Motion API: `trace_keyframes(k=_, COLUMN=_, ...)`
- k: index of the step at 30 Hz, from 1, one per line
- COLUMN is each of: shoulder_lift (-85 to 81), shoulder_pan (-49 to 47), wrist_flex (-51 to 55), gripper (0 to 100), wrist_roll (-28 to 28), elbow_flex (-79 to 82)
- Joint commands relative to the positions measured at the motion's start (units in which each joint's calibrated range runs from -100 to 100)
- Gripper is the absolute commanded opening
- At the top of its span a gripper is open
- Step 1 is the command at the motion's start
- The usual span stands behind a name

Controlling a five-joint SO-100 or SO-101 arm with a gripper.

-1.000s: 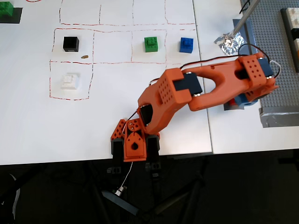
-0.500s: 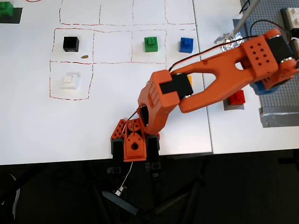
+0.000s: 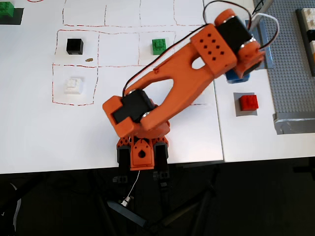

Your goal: Grab the block and put it in the grey marker

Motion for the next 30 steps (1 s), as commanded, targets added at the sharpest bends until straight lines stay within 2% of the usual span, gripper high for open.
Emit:
trace_keyframes(k=1, shoulder_lift=-8.09, shoulder_pan=-9.84, wrist_flex=-2.91, gripper=0, wrist_roll=-6.06, elbow_flex=1.41)
trace_keyframes(k=7, shoulder_lift=-13.51, shoulder_pan=-28.1, wrist_flex=-6.91, gripper=0, wrist_roll=-18.66, elbow_flex=6.3)
trace_keyframes(k=15, shoulder_lift=-26.78, shoulder_pan=-49.27, wrist_flex=-26.25, gripper=0, wrist_roll=-32.58, elbow_flex=28.97)
trace_keyframes(k=23, shoulder_lift=-43.16, shoulder_pan=-61.8, wrist_flex=-40.46, gripper=0, wrist_roll=-36.73, elbow_flex=58.44)
trace_keyframes(k=30, shoulder_lift=-55.48, shoulder_pan=-69.83, wrist_flex=-40.87, gripper=0, wrist_roll=-38.39, elbow_flex=75.93)
